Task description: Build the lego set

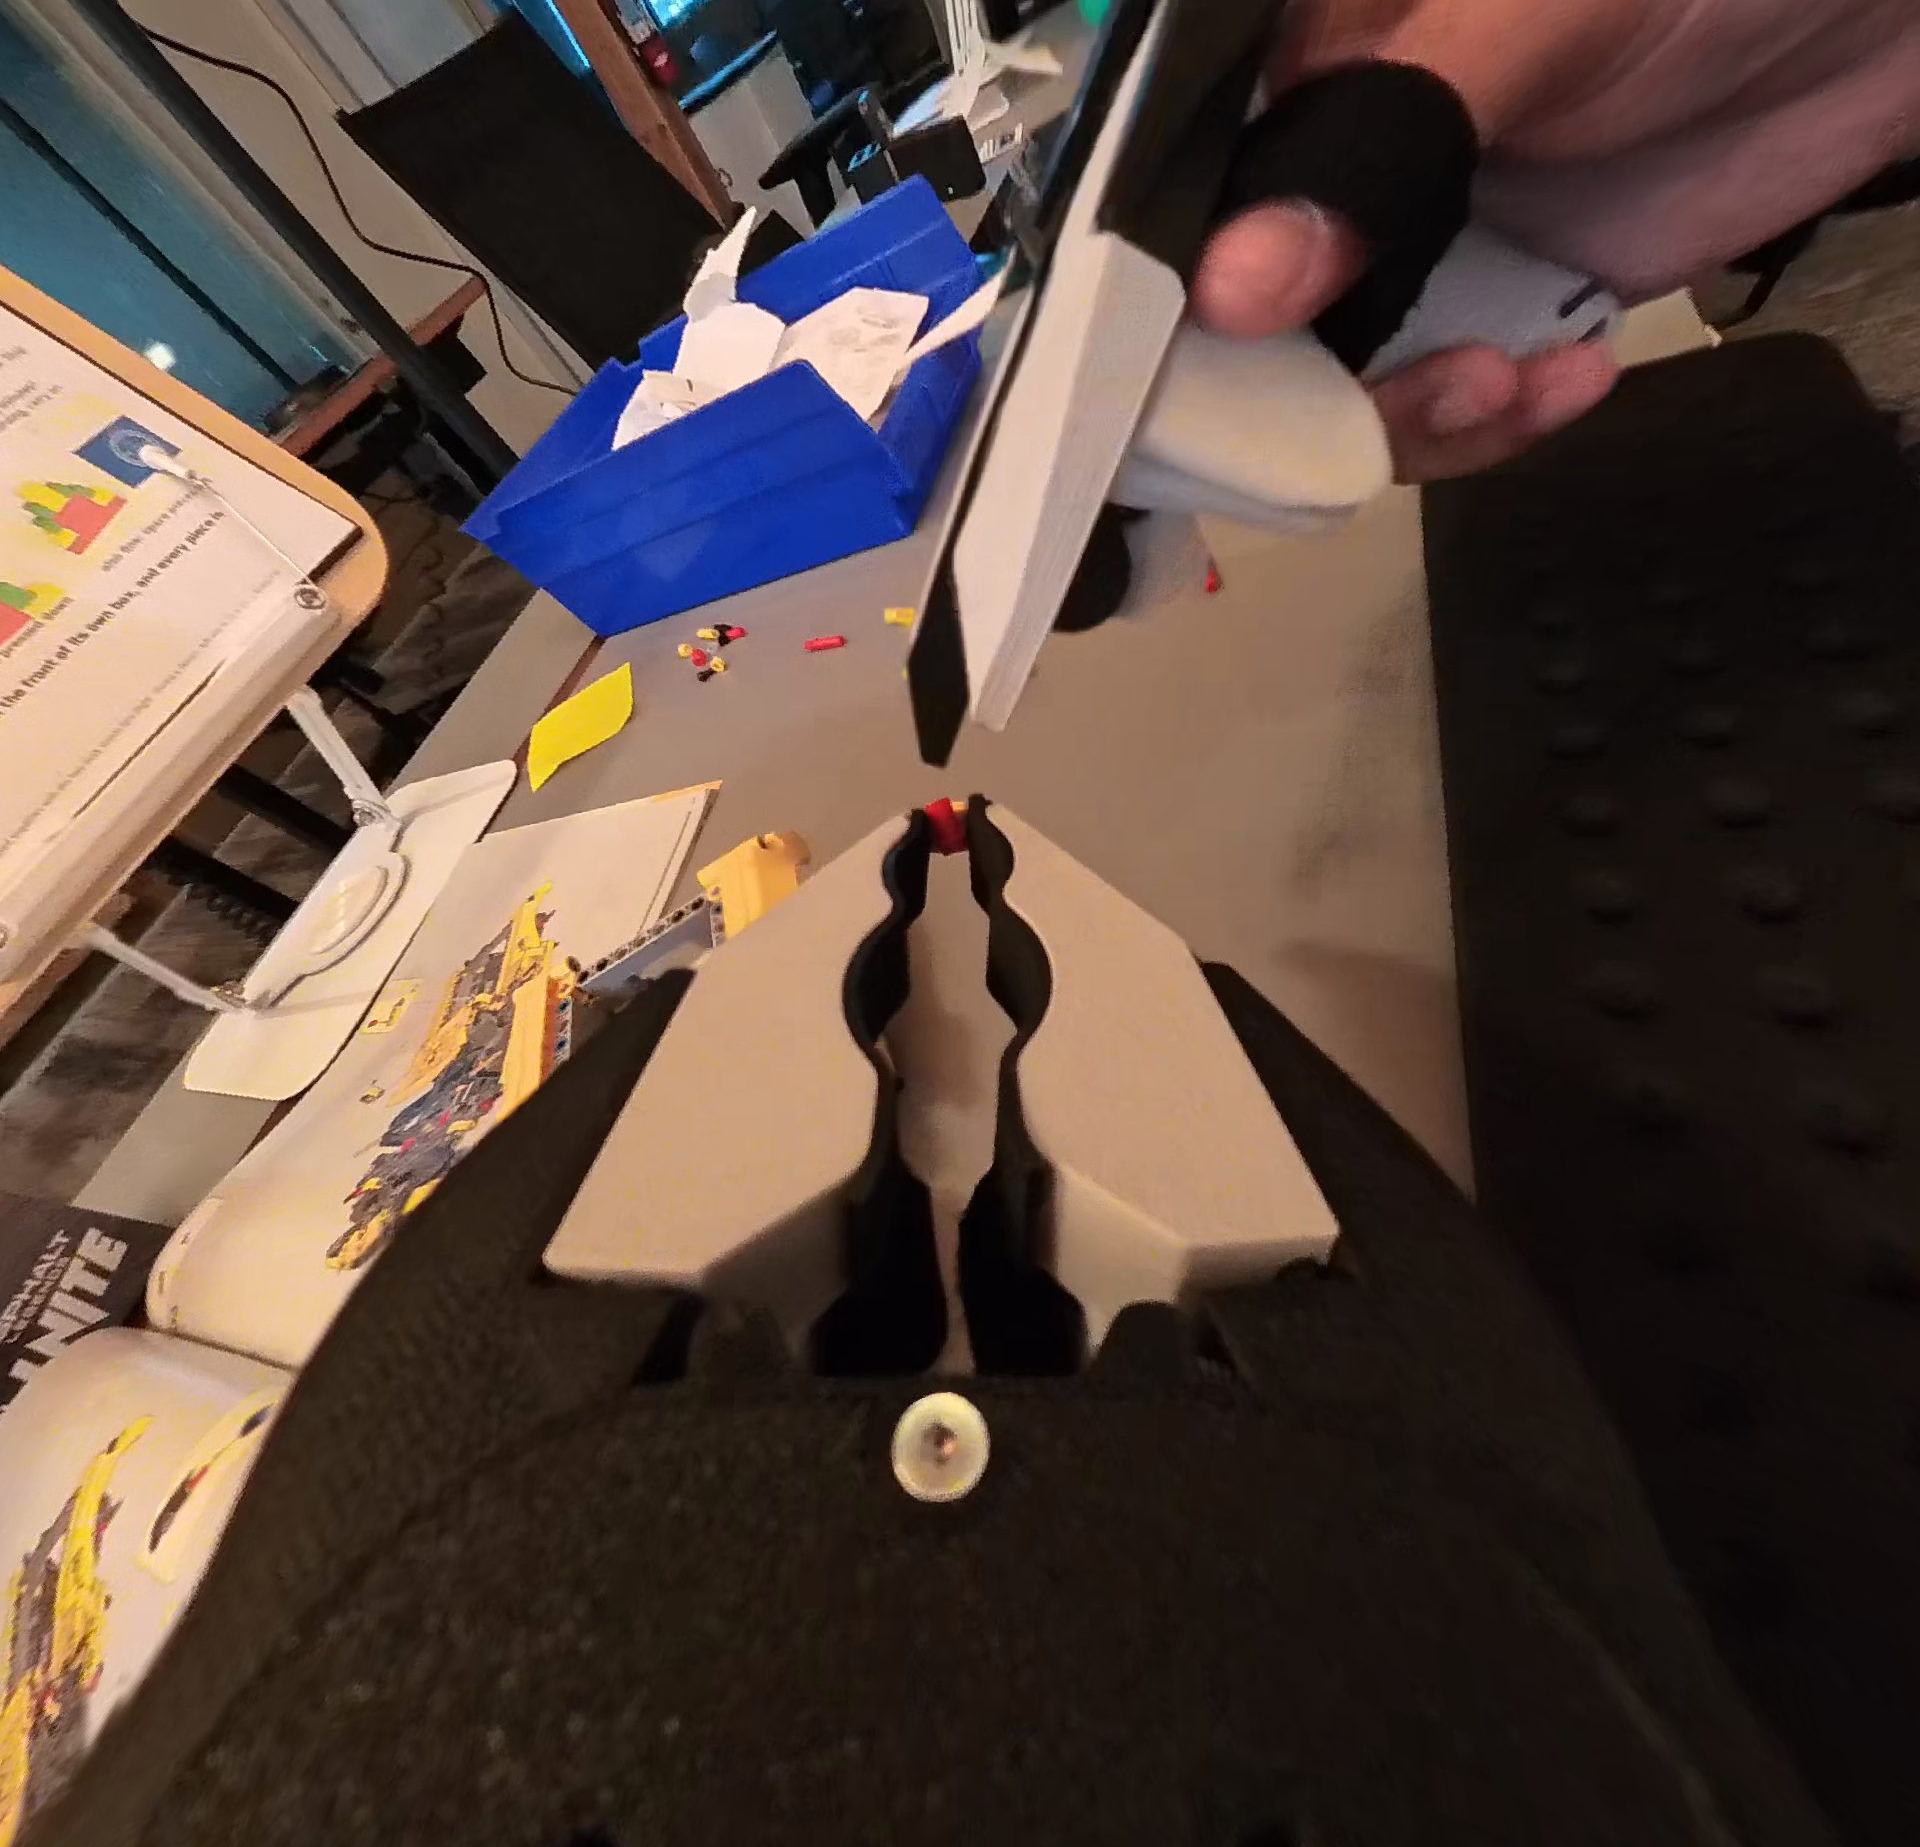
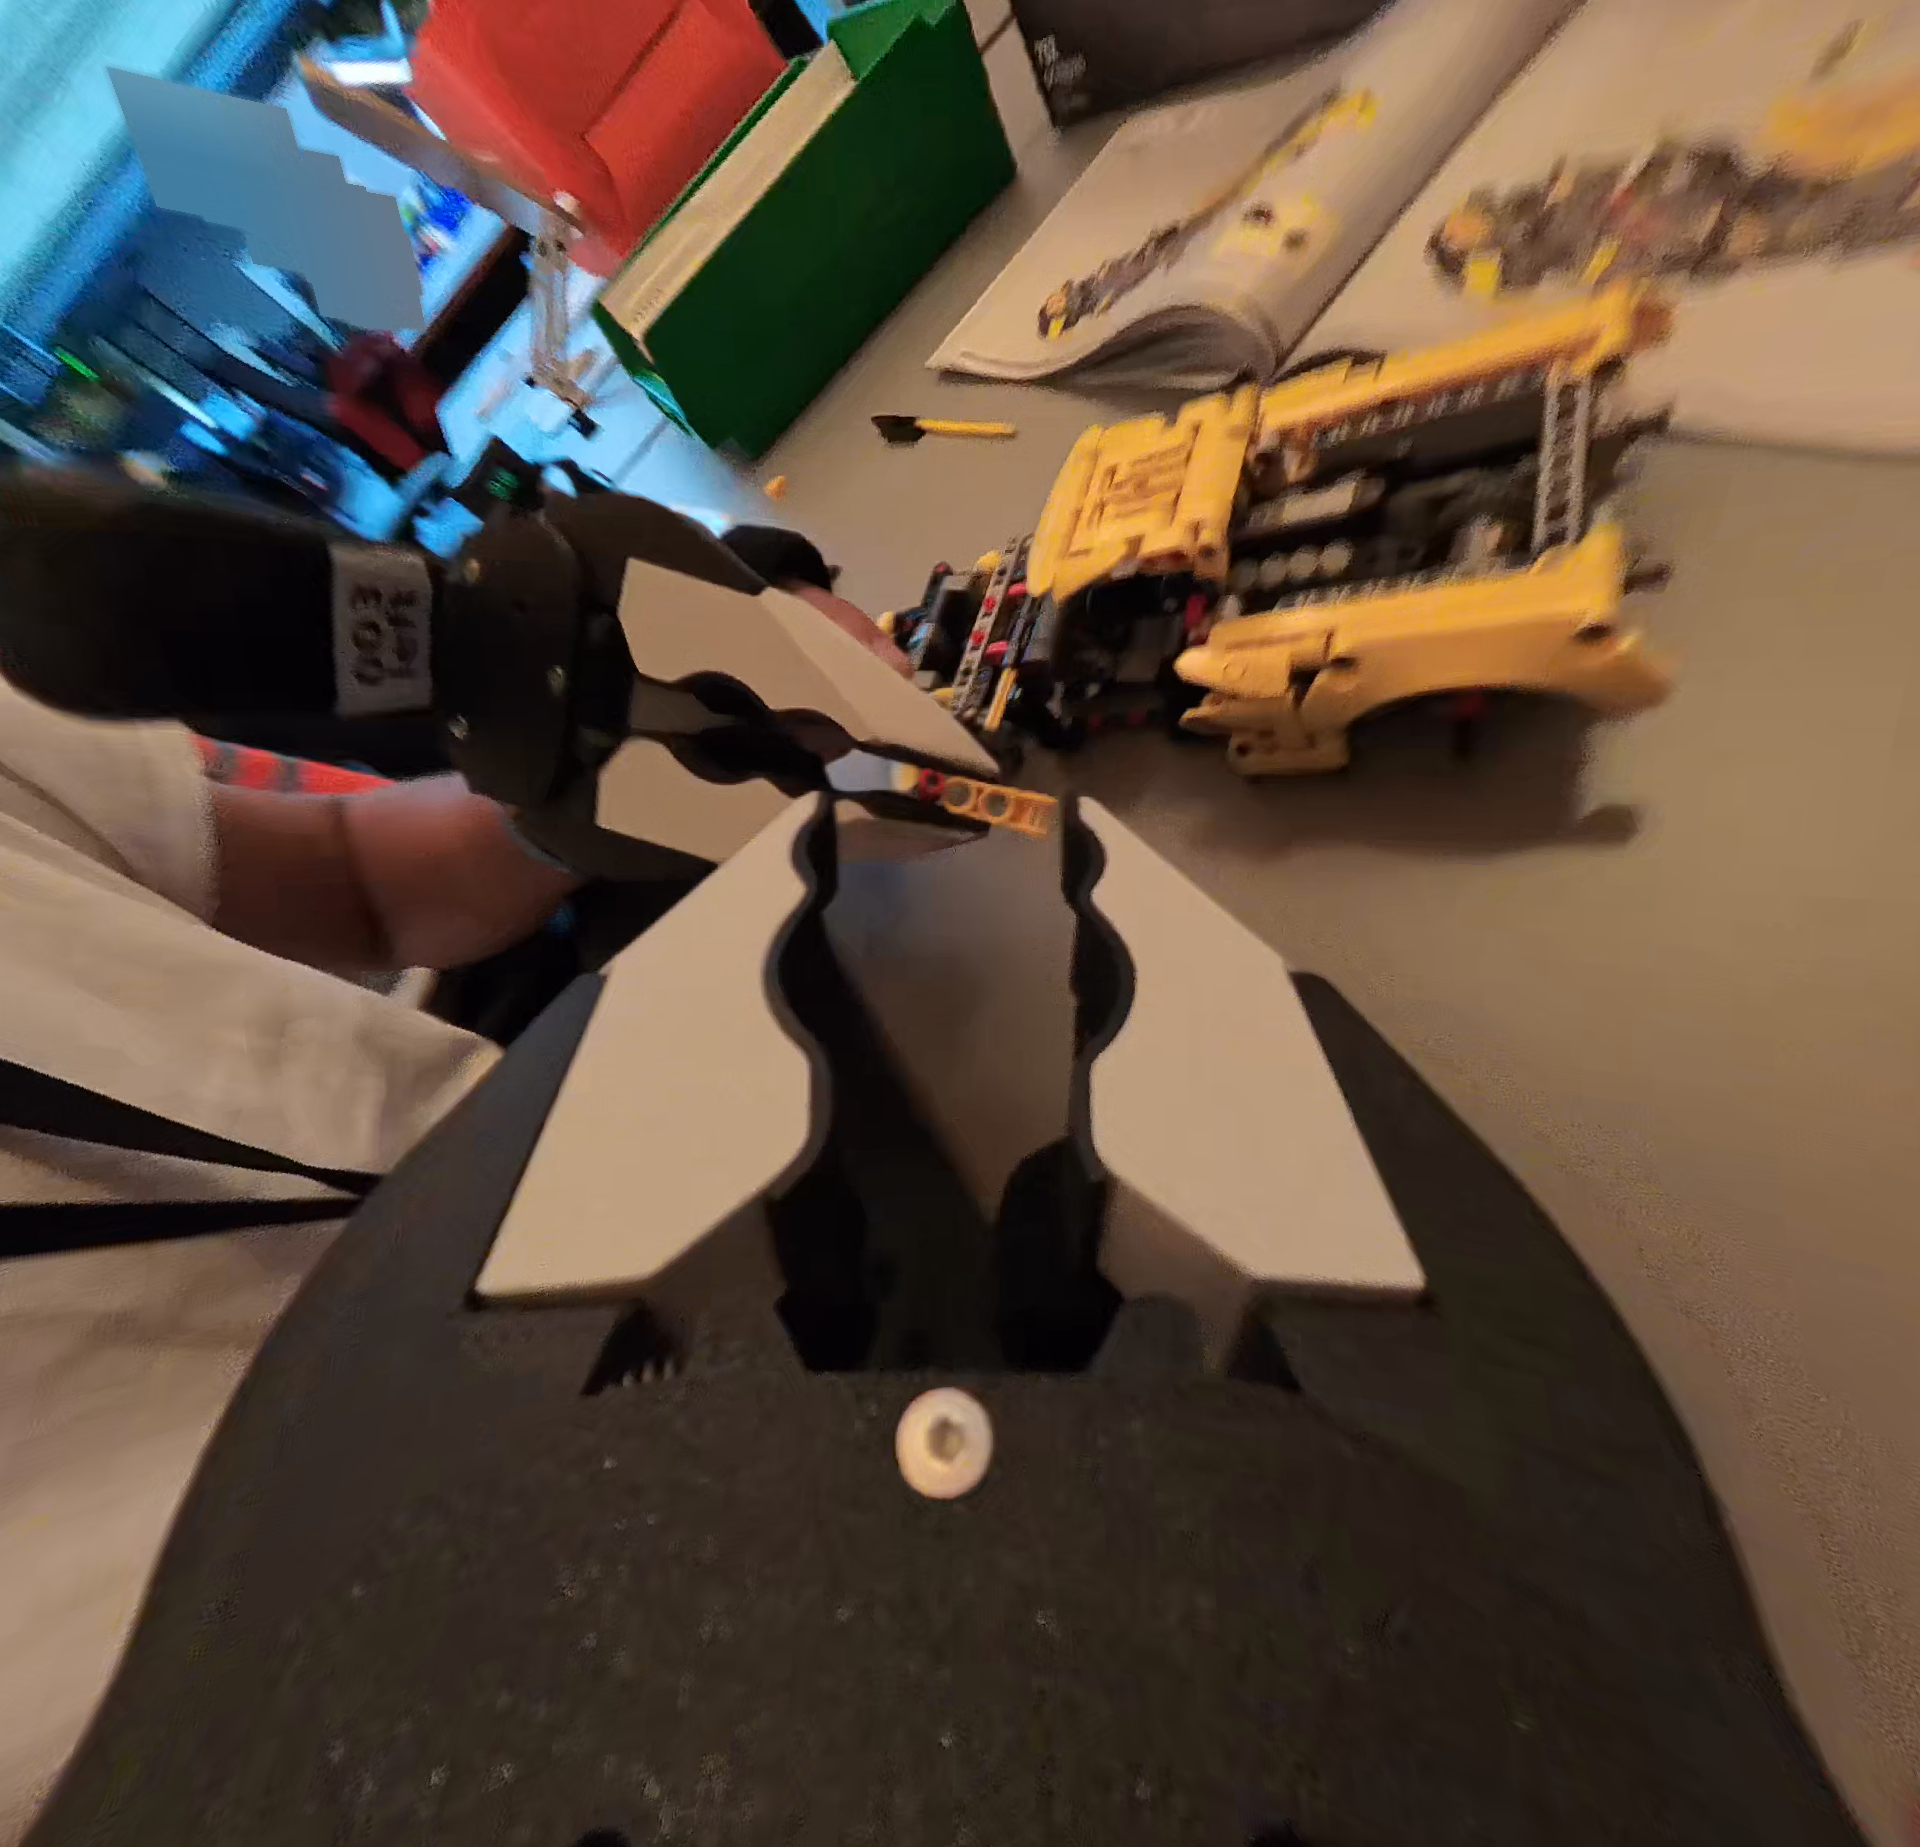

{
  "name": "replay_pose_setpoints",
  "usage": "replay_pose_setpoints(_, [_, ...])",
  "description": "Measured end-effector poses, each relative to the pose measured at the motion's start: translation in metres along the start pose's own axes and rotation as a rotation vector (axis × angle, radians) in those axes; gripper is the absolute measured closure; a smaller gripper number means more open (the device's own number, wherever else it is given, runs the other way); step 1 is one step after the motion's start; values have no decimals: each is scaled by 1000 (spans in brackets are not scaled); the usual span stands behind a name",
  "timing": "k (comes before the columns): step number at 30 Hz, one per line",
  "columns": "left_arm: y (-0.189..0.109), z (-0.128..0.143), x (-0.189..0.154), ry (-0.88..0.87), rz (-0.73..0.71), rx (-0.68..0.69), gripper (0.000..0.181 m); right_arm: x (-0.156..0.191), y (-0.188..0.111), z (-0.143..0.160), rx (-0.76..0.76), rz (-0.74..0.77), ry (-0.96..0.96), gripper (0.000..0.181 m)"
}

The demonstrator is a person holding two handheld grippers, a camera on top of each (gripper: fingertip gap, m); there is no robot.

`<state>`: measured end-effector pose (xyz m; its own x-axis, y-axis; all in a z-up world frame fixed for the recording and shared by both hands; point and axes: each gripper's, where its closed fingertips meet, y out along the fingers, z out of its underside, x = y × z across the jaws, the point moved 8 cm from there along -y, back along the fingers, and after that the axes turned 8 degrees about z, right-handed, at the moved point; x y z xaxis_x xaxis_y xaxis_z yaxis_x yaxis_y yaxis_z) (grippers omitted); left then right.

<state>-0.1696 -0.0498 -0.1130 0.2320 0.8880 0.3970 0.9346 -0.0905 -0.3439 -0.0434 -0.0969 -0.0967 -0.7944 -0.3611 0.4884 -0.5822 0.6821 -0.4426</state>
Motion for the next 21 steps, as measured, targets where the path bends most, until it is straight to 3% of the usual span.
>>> replay_pose_setpoints(2, [2,1,-2,21,-2,19,174,-6,7,7,35,-27,112,136])
replay_pose_setpoints(9, [7,4,-8,76,1,61,174,-10,14,13,33,-63,202,140])
replay_pose_setpoints(21, [6,3,-9,83,8,64,175,-23,11,18,41,-92,241,164])
